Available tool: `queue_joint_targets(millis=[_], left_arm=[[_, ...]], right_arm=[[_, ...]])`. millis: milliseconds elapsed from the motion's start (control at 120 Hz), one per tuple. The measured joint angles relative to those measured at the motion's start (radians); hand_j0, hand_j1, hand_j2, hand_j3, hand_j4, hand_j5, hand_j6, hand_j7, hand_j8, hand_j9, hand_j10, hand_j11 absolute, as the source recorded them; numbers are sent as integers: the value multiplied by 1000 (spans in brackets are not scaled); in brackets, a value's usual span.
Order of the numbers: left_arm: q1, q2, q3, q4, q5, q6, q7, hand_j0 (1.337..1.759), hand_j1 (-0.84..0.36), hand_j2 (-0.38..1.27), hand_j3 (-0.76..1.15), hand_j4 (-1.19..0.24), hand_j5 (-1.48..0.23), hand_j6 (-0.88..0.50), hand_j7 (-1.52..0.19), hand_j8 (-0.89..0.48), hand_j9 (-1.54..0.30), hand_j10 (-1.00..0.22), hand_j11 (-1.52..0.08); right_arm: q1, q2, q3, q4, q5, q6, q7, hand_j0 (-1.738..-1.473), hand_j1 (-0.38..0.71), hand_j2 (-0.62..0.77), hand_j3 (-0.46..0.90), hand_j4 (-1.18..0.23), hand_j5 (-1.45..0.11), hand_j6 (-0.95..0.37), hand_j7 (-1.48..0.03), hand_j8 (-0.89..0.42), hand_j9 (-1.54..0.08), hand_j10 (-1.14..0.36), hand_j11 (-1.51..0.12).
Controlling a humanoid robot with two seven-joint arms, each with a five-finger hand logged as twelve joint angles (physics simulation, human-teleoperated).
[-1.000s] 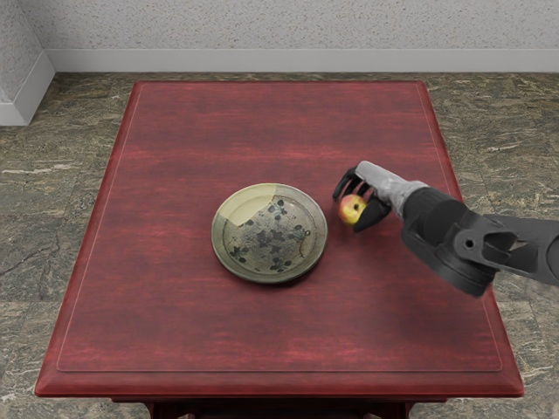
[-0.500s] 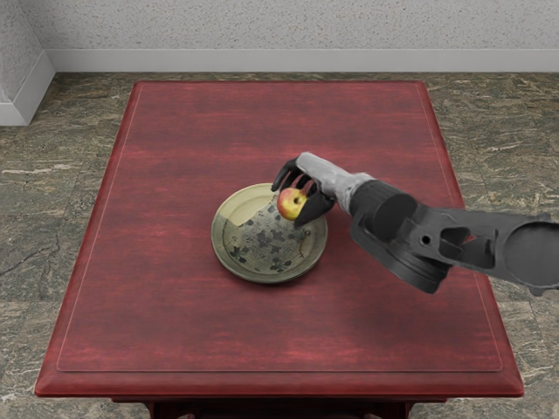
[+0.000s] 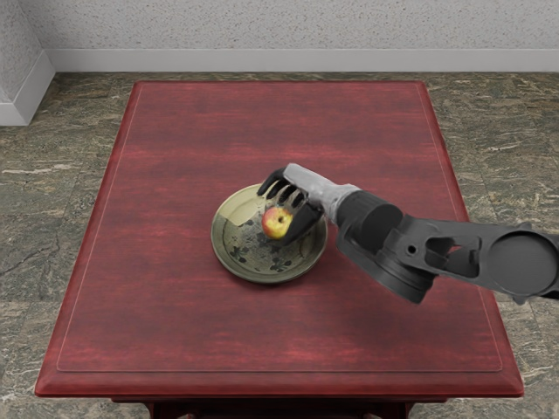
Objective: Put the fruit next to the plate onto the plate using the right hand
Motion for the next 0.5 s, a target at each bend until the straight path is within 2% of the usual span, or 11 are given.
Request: queue_joint_targets(millis=[100, 175, 225, 383, 500], left_arm=[[0, 0, 0, 0, 0, 0, 0, 1658, 349, 0, 0, 0, 0, 0, 0, 0, 0, 0, 0], [0, 0, 0, 0, 0, 0, 0, 1658, 349, 0, 0, 0, 0, 0, 0, 0, 0, 0, 0], [0, 0, 0, 0, 0, 0, 0, 1658, 349, 0, 0, 0, 0, 0, 0, 0, 0, 0, 0], [0, 0, 0, 0, 0, 0, 0, 1658, 349, 0, 0, 0, 0, 0, 0, 0, 0, 0, 0], [0, 0, 0, 0, 0, 0, 0, 1658, 349, 0, 0, 0, 0, 0, 0, 0, 0, 0, 0]], right_arm=[[-11, -5, 26, -2, 0, 0, 0, -1658, -82, 84, 0, -253, -335, -222, -331, -213, -331, -254, -331], [-16, -8, 53, 3, 8, 12, 0, -1658, -159, 58, 0, -179, -237, -158, -235, -152, -235, -181, -235], [-19, -31, 98, 8, 72, 75, 0, -1658, -197, 45, 0, -144, -189, -127, -188, -123, -188, -145, -188], [-26, -244, 304, 13, 407, 461, 0, -1658, -271, 20, 0, -74, -97, -67, -96, -64, -96, -74, -96], [-28, -415, 398, 7, 611, 704, 0, -1658, -298, 10, 0, -48, -62, -44, -61, -43, -62, -48, -62]])
